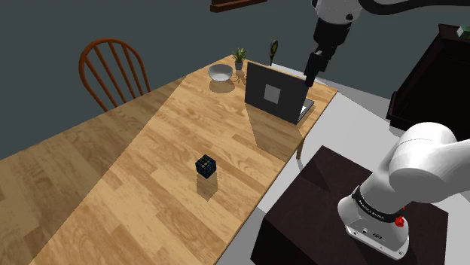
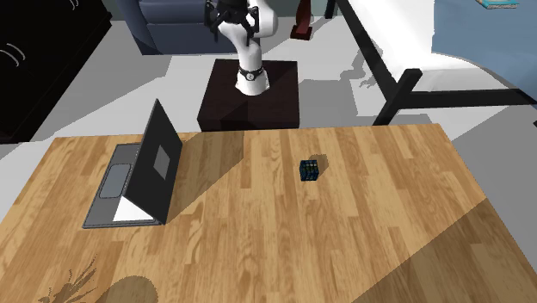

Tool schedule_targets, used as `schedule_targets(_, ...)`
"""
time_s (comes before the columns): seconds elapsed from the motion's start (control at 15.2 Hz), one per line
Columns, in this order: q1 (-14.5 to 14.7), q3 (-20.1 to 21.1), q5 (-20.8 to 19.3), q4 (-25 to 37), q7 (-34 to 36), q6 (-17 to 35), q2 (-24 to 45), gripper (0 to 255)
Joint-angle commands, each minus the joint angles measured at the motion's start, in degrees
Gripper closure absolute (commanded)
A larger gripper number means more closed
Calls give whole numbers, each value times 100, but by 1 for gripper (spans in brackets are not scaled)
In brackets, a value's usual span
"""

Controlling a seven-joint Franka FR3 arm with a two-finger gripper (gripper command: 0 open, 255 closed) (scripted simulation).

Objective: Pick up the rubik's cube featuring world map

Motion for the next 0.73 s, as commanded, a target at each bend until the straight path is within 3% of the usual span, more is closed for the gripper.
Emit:
schedule_targets(0.0, 0, 0, 0, 0, 0, 0, 0, 0)
schedule_targets(0.66, 228, 603, 407, -387, 761, 1601, 1319, 0)
